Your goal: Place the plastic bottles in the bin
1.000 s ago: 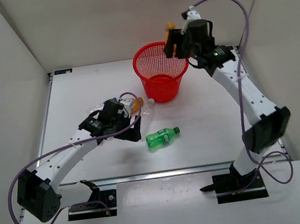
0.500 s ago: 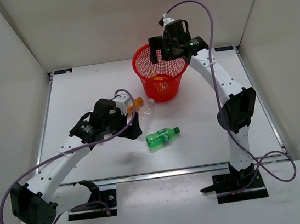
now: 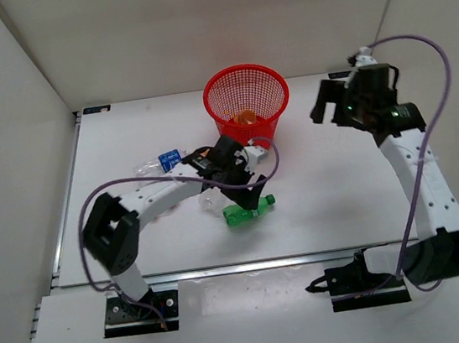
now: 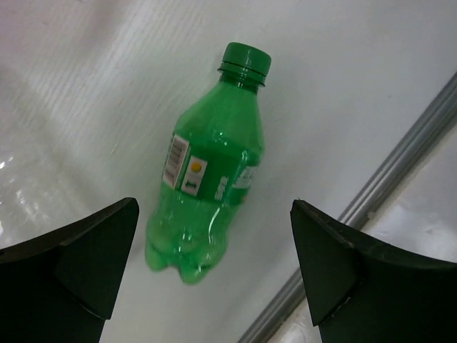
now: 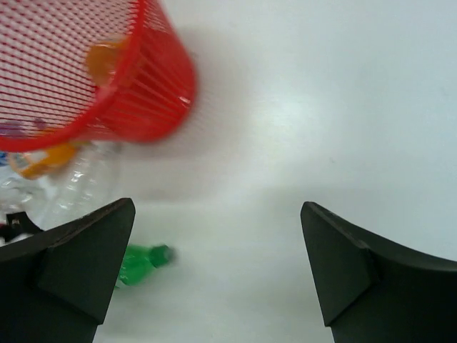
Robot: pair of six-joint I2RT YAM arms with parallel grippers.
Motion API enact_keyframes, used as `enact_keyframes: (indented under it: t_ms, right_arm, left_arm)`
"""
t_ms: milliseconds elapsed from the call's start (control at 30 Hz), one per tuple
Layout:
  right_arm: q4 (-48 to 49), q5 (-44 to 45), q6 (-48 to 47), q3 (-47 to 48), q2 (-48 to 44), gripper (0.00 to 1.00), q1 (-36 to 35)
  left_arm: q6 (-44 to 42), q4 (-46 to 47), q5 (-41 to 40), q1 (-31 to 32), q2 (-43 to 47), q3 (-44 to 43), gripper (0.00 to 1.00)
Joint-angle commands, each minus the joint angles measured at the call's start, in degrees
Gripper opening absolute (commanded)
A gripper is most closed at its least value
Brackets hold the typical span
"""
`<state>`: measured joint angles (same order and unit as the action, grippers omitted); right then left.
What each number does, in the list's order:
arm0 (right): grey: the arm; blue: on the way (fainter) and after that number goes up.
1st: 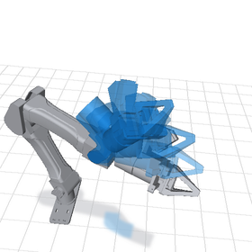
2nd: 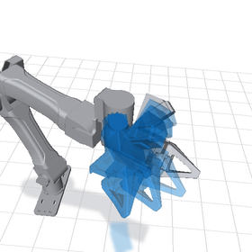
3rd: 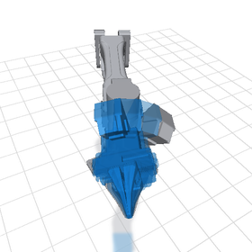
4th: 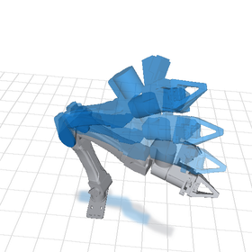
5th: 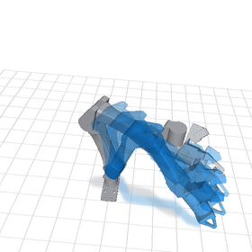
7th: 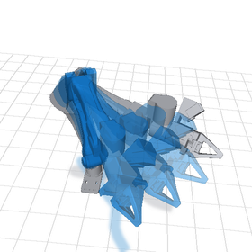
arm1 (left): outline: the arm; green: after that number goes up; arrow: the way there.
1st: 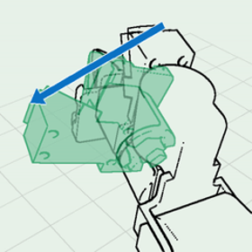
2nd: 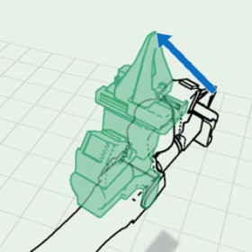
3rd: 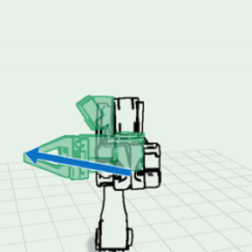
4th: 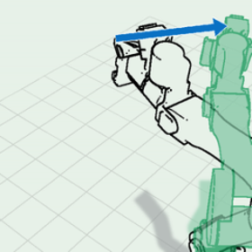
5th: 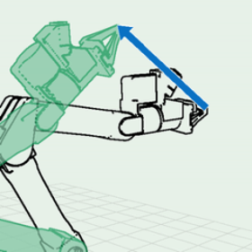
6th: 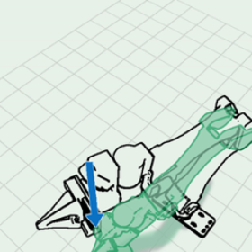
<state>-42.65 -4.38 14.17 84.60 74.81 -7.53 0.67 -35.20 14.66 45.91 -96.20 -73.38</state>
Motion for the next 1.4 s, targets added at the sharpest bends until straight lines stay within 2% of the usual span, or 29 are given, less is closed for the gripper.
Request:
enact_keyframes:
  t_ms: [0,100,300,400,433,467,500,633,700,767,800,867,967,1000,1067,1133,1167,1233,1300,1367]
  right_arm:
    - [-0.2,-4.5,1.6,-9.2,-7.5,0.99,5.9]
    - [-2.0,-6.4,1.0,-15.2,-13.7,0.99,13.7]
    - [-3.0,-8.1,0.2,-23.1,-19.9,0.99,19.3]
    - [-2.5,-8.8,1.1,-25.2,-21.5,0.99,19.7]
    - [-2.3,-8.8,1.6,-25.8,-21.9,0.99,20.1]
    - [-2.6,-8.1,1.6,-26.2,-22.5,0.99,20.1]
    - [-2.2,-7.7,2.0,-27.2,-22.9,0.99,20.4]
    - [-1.2,-4.9,2.7,-30.7,-23.6,1.00,22.2]
    - [-0.8,-3.9,3.0,-32.9,-23.0,0.99,22.0]
    - [0.2,-4.1,2.8,-35.1,-22.3,0.99,21.6]
    - [0.7,-4.8,3.0,-35.9,-21.7,0.99,21.7]
    - [1.3,-5.8,2.8,-37.3,-21.3,0.99,21.8]
    - [3.6,-5.7,3.4,-38.6,-20.4,0.99,20.4]
    - [3.9,-4.9,3.6,-38.5,-20.2,0.99,19.9]
    - [4.2,-4.1,4.6,-39.8,-19.8,1.00,17.8]
    - [5.3,-4.8,4.7,-41.1,-20.4,0.99,16.6]
    - [5.9,-4.8,5.2,-41.4,-20.7,0.99,15.3]
    - [5.9,-4.9,6.0,-40.5,-20.8,0.99,13.2]
    - [6.7,-2.8,6.6,-40.2,-20.2,0.99,7.6]
    - [7.1,2.0,8.3,-40.2,-20.6,0.99,1.9]
  left_arm:
    - [-4.8,-1.4,0.6,1.1,-5.6,-3.9,0.98]
    - [-4.9,-1.4,-0.5,2.1,-9.4,-4.8,0.99]
    - [-3.7,0.7,-4.6,4.5,-14.4,-3.8,0.99]
    - [-2.7,0.4,-5.7,5.8,-15.5,-4.1,0.76]
    - [-2.0,-0.2,-5.6,5.7,-15.2,-5.6,0.61]
    - [-1.6,-0.5,-5.0,6.0,-14.9,-6.7,0.51]
    - [-1.2,-0.2,-5.2,6.2,-13.7,-7.4,0.47]
    - [2.7,1.6,-8.1,6.0,-4.9,-9.9,0.45]
    - [5.7,3.9,-11.3,5.5,-0.6,-12.0,0.58]
    - [9.1,4.5,-17.6,4.9,2.5,-16.4,0.42]
    - [9.5,5.0,-18.9,4.2,3.0,-19.3,0.43]
    - [10.7,8.3,-19.0,2.5,5.2,-21.3,0.47]
    - [13.0,19.2,-23.7,-0.2,6.6,-20.1,0.55]
    - [14.5,22.5,-25.4,-1.4,5.4,-20.8,0.53]
    - [15.8,26.0,-26.3,-3.5,2.3,-22.9,0.58]
    - [14.5,36.3,-25.6,-4.7,-0.8,-22.3,0.57]
    - [14.2,38.1,-27.6,-4.7,-3.4,-23.4,0.58]
    - [11.1,39.9,-33.5,-4.7,-9.7,-27.7,0.58]
    - [10.7,41.1,-36.7,-4.5,-13.8,-30.9,0.61]
    - [12.4,40.4,-36.8,-5.6,-16.9,-35.9,0.65]
